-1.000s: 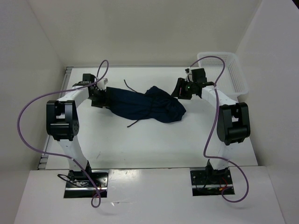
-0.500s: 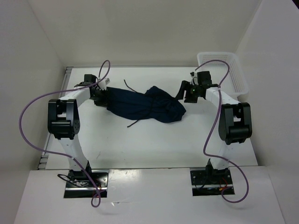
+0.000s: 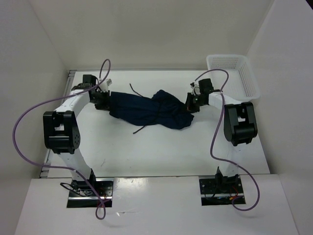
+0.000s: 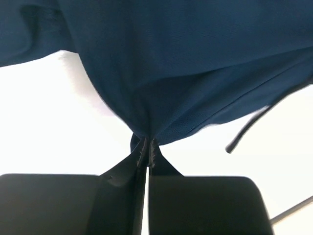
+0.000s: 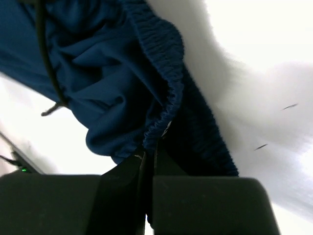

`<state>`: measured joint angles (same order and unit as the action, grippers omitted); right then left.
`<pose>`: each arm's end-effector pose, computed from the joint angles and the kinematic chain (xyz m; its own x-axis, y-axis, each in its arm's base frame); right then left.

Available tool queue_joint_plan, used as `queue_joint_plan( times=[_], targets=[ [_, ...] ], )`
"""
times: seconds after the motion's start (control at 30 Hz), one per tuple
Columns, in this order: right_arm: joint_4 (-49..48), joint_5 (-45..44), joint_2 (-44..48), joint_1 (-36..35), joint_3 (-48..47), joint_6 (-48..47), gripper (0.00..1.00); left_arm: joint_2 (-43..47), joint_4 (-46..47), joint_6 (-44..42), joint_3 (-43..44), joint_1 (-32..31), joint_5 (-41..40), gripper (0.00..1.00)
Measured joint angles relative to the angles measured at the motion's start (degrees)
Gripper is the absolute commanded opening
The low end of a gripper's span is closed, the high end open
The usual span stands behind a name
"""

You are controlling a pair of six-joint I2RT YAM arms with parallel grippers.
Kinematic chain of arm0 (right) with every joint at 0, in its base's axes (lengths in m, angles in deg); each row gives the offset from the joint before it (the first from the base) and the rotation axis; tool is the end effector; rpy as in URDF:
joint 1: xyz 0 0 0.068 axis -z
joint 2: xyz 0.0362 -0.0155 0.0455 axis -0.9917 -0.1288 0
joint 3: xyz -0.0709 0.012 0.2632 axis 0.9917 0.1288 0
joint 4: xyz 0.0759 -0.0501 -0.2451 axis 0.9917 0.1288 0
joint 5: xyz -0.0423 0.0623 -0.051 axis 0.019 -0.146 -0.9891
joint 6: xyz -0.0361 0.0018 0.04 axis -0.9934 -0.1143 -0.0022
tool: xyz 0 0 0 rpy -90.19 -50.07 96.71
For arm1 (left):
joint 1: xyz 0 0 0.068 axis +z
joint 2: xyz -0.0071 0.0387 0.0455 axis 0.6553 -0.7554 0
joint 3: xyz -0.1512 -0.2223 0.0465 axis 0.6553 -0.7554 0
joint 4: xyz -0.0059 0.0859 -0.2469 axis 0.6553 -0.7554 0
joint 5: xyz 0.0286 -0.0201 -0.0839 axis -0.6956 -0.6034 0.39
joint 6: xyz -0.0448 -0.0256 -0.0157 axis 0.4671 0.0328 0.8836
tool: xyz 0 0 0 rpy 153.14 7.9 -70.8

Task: Fold and stack the shorts
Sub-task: Flatten the shorts out

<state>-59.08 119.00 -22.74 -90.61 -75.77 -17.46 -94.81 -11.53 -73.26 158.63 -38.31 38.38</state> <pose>0.3811 0.0715 0.1742 -0.9171 0.0828 -0.3898 -0.1542 0.8282 0.5388 0.3852 0.0042 0.2129 -0.8715 -0.0437 -0.4885 0.1377 0.9342 -0.3292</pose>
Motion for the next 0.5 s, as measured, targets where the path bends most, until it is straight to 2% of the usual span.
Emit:
queue_joint_plan(
  times=[0.1,0.27,0.37,0.5],
  targets=[
    [1.88,1.49,-2.58,1.81,-4.22,1.14,0.00,2.16,-2.93,0.02,2.89,0.81,-0.17,0.00],
    [3.15,3.65,-1.73,4.72,-14.60,3.13,0.00,2.19,-6.54,0.02,17.07,4.46,-1.01,0.00],
    [2.78,4.33,2.29,5.33,-19.58,3.89,0.00,2.21,-7.50,0.04,25.44,5.99,-1.95,0.00],
    [0.83,5.29,11.28,5.38,-20.06,4.66,0.04,2.32,-10.12,0.02,32.35,6.45,-2.69,0.00]
  ],
)
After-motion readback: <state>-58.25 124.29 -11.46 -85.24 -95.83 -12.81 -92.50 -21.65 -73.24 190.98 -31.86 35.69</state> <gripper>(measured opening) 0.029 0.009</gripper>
